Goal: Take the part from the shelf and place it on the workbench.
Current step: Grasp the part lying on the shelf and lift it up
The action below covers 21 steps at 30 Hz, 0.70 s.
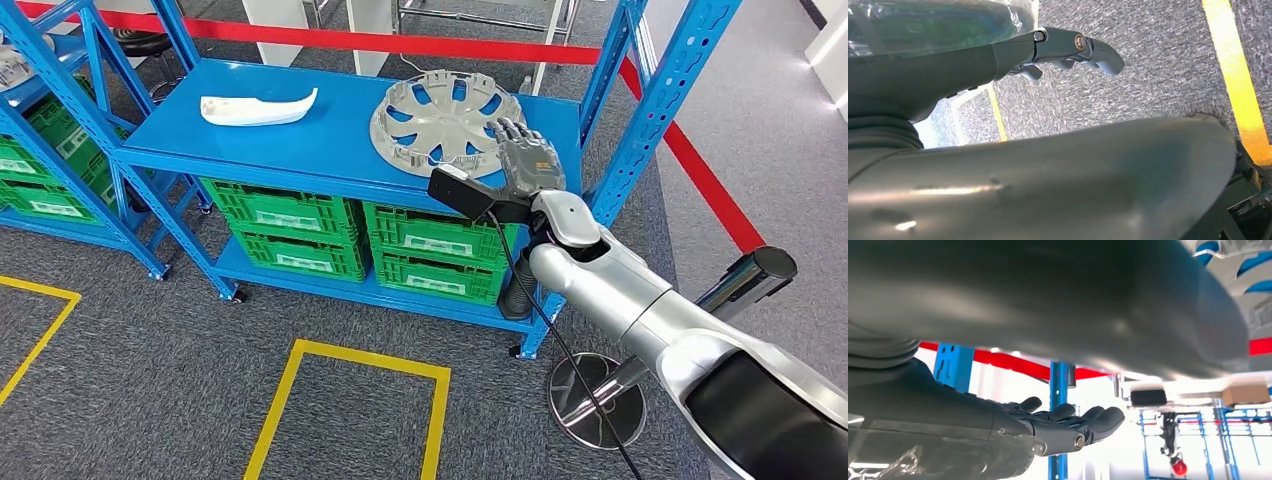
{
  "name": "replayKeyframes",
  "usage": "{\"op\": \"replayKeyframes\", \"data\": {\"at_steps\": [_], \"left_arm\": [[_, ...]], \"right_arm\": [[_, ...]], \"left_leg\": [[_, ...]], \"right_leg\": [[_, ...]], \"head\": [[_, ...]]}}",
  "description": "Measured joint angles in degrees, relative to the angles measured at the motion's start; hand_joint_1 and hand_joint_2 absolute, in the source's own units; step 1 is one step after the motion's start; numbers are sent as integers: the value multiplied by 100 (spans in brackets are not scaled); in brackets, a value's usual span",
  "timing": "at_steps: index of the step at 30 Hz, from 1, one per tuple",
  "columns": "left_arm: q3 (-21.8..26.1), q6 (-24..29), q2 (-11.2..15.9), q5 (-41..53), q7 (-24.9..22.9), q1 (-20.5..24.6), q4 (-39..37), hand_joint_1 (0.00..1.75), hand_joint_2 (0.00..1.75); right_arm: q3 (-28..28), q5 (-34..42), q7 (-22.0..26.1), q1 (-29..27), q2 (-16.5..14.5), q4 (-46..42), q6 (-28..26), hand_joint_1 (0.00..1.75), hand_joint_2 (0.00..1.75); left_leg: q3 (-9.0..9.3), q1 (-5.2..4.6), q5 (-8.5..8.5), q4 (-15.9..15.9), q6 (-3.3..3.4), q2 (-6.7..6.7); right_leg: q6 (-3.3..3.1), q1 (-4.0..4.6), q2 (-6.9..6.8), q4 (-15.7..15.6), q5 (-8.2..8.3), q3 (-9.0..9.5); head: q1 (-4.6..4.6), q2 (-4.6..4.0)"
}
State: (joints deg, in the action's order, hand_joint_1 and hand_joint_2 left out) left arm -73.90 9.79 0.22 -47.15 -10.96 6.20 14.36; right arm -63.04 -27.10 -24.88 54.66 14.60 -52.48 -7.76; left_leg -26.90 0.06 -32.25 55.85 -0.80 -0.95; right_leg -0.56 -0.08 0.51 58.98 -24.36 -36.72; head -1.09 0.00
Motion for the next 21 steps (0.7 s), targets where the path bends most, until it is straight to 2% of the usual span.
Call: {"op": "replayKeyframes", "data": {"at_steps": [13, 15, 18, 20, 21], "left_arm": [[0, 15, 0, -13, 12, 0, 0, 0, 0], [0, 7, 4, -13, 2, 0, 0, 0, 0], [0, -13, 1, -13, -24, 5, 1, 0, 0], [0, -21, -4, -11, -33, 8, 1, 0, 0], [0, -25, -4, -9, -33, 8, 0, 0, 0]], "right_arm": [[24, 40, 109, -58, 5, 0, 26, 0, 0], [24, 46, 121, -74, 8, 0, 37, 0, 0], [37, 46, 167, -92, 14, 0, 69, 0, 0], [49, 46, 221, -94, 21, 3, 95, 0, 0], [48, 46, 254, -103, 21, 5, 108, 0, 0]], "left_leg": [[0, 0, 0, 0, 0, 0], [-9, -12, -1, 22, 25, -3], [37, -10, 70, -107, 111, 8], [120, 33, 140, -274, 145, 31], [150, 52, 148, -314, 146, 39]], "right_leg": [[0, 0, 0, 0, 0, 0], [25, -21, -1, -19, 19, 2], [82, -38, -3, -91, 52, 24], [110, -29, -8, 136, -64, -99], [127, -39, -11, 433, -184, -258]], "head": [[0, 0], [2, 0], [3, 0], [-6, 0], [-10, 0]]}}
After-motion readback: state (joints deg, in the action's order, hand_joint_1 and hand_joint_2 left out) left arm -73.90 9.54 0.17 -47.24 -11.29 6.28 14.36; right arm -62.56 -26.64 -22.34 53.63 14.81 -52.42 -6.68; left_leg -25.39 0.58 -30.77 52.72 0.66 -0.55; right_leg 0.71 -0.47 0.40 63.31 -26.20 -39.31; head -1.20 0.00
